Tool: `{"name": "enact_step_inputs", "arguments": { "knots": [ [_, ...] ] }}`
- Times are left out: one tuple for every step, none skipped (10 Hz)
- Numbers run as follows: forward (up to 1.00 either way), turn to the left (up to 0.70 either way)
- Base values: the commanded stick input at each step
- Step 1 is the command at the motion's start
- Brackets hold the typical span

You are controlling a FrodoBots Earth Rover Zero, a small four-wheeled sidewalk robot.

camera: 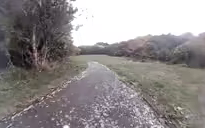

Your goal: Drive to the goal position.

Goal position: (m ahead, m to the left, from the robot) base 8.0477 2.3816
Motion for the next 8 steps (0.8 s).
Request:
{"name": "enact_step_inputs", "arguments": {
  "knots": [
    [0.70, 0.00],
    [0.70, 0.00],
    [0.70, 0.00],
    [0.70, 0.00],
    [0.70, 0.00],
    [0.70, 0.00],
    [0.70, 0.00],
    [0.70, 0.00]
  ]
}}
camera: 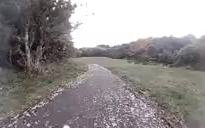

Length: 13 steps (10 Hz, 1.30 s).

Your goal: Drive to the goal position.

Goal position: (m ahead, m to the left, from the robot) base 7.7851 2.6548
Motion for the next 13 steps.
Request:
{"name": "enact_step_inputs", "arguments": {
  "knots": [
    [0.70, 0.00],
    [0.70, 0.00],
    [0.70, 0.00],
    [0.70, 0.00],
    [0.70, 0.00],
    [0.70, 0.00],
    [0.70, 0.00],
    [0.70, 0.00],
    [0.70, -0.15],
    [0.70, -0.23],
    [0.70, -0.31],
    [0.70, -0.12],
    [0.70, 0.00]
  ]
}}
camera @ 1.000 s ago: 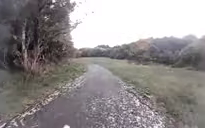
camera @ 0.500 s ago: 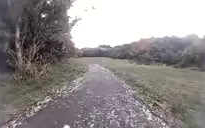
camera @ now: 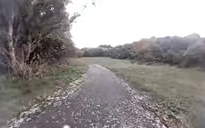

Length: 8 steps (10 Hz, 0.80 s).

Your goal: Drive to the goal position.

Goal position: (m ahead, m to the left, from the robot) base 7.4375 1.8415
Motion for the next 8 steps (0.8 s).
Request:
{"name": "enact_step_inputs", "arguments": {
  "knots": [
    [0.70, 0.00],
    [0.70, 0.00],
    [0.70, 0.00],
    [0.70, 0.00],
    [0.70, 0.00],
    [0.70, 0.00],
    [0.70, 0.00],
    [0.70, 0.00]
  ]
}}
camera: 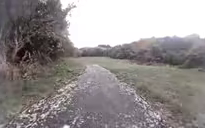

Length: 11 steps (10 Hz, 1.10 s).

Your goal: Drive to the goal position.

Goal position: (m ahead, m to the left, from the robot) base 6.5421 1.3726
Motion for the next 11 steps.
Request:
{"name": "enact_step_inputs", "arguments": {
  "knots": [
    [0.70, 0.00],
    [0.70, 0.00],
    [0.70, 0.00],
    [0.70, 0.00],
    [0.70, 0.00],
    [0.70, 0.00],
    [0.70, 0.00],
    [0.70, 0.00],
    [0.70, 0.00],
    [0.70, 0.00],
    [0.70, 0.00]
  ]
}}
